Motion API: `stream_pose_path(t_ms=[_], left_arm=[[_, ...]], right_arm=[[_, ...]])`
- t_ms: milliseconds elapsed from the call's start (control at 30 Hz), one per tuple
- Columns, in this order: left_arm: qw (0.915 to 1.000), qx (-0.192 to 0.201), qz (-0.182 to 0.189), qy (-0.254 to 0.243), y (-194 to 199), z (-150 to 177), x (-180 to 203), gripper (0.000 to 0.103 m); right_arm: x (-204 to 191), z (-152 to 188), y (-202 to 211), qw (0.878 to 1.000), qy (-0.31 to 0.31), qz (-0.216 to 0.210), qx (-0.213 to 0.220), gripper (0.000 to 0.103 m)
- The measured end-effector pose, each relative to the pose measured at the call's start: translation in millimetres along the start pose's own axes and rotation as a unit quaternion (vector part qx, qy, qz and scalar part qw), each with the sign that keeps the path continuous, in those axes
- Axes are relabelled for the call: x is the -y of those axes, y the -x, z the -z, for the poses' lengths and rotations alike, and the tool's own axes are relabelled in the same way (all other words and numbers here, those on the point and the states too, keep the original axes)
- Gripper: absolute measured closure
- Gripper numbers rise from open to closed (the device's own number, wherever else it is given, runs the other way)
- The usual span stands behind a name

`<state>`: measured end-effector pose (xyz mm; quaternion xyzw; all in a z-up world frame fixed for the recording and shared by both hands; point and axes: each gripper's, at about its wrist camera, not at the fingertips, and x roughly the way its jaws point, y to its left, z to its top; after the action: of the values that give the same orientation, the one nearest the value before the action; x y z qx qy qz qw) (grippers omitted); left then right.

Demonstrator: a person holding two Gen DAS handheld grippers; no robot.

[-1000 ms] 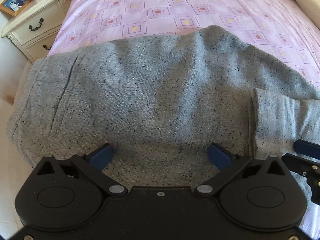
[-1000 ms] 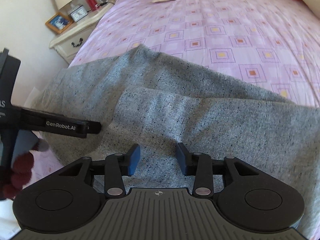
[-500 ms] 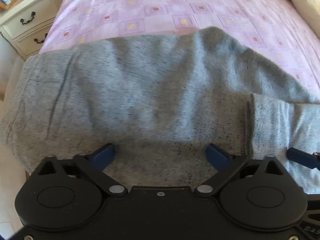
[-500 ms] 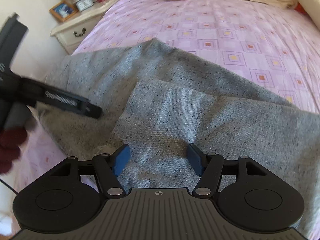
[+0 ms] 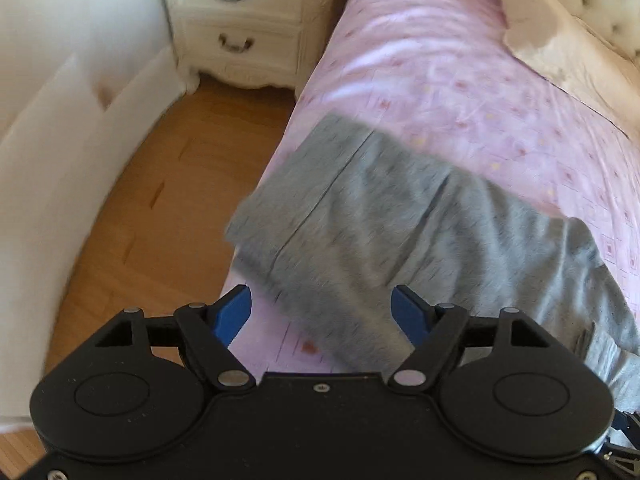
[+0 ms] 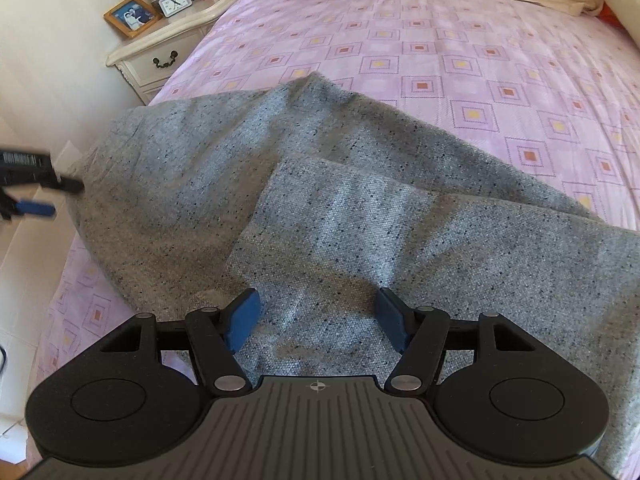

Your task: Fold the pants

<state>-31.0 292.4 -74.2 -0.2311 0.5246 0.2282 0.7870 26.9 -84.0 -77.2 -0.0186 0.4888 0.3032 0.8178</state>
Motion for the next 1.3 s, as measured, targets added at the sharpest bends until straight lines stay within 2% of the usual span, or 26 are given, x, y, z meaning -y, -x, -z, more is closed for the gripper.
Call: stream_pose_path(t_ms=[167, 267, 367, 533, 667, 767, 800, 833, 867, 900, 967, 1100, 1200, 1300], left_arm=[[0.9988, -0.034, 0.035, -0.009, -29.6, 19.5, 2.8, 0.025], [0.9984, -0.025, 0.046, -0.023, -34.7, 19.8, 6.5, 0.022], [0.9980, -0.016, 0.057, -0.024, -43.1, 11.9, 6.1, 0.013], [0.9965, -0.014, 0.082, 0.004, -51.2, -0.9, -4.2, 0.011], [0.9964, 0.001, 0.084, -0.010, -55.2, -5.6, -1.6, 0.008], [0.9953, 0.003, 0.096, 0.008, -56.0, -7.9, -3.9, 0.009], [0.9949, 0.005, 0.099, 0.018, -56.0, -9.0, -6.1, 0.010], [0.9946, 0.009, 0.101, 0.026, -54.7, -8.8, -7.1, 0.018], [0.9942, 0.014, 0.103, 0.030, -51.7, -8.3, -7.2, 0.034], [0.9945, 0.021, 0.099, 0.027, -48.0, -7.9, -7.1, 0.040], [0.9935, 0.027, 0.111, 0.011, -39.4, -8.1, -1.1, 0.061], [0.9924, 0.075, 0.080, -0.056, -5.0, -2.6, 28.0, 0.067], [0.9833, 0.121, 0.088, -0.103, 31.6, 4.6, 52.0, 0.068], [0.9703, 0.155, 0.115, -0.146, 67.6, 11.3, 77.3, 0.069]], right_arm=[[0.6, -0.5, 0.0, 1.000, -0.002, -0.003, -0.002, 0.040], [-0.2, -0.1, 0.1, 1.000, 0.000, -0.001, -0.002, 0.040], [-1.1, 0.4, -0.1, 1.000, 0.001, 0.001, -0.001, 0.040], [-2.6, 0.7, -1.1, 1.000, 0.004, 0.005, -0.001, 0.040], [-4.2, 0.3, -2.4, 1.000, 0.007, 0.009, -0.002, 0.040], [-3.9, 0.4, -2.4, 1.000, 0.008, 0.008, -0.002, 0.040], [-4.0, 0.6, -2.2, 1.000, 0.009, 0.008, -0.002, 0.040], [-3.9, 0.8, -1.9, 1.000, 0.008, 0.007, -0.001, 0.040], [-3.4, 0.8, -1.7, 1.000, 0.008, 0.006, -0.001, 0.040], [-2.4, 0.5, -1.7, 1.000, 0.008, 0.003, -0.002, 0.040], [0.1, -0.7, -0.7, 1.000, 0.004, -0.004, -0.001, 0.041], [11.6, -4.5, 3.3, 1.000, -0.017, -0.022, 0.002, 0.054], [23.3, -6.5, 8.5, 0.999, -0.038, -0.038, 0.009, 0.059], [34.2, -5.8, 16.8, 0.998, -0.053, -0.037, 0.027, 0.059]])
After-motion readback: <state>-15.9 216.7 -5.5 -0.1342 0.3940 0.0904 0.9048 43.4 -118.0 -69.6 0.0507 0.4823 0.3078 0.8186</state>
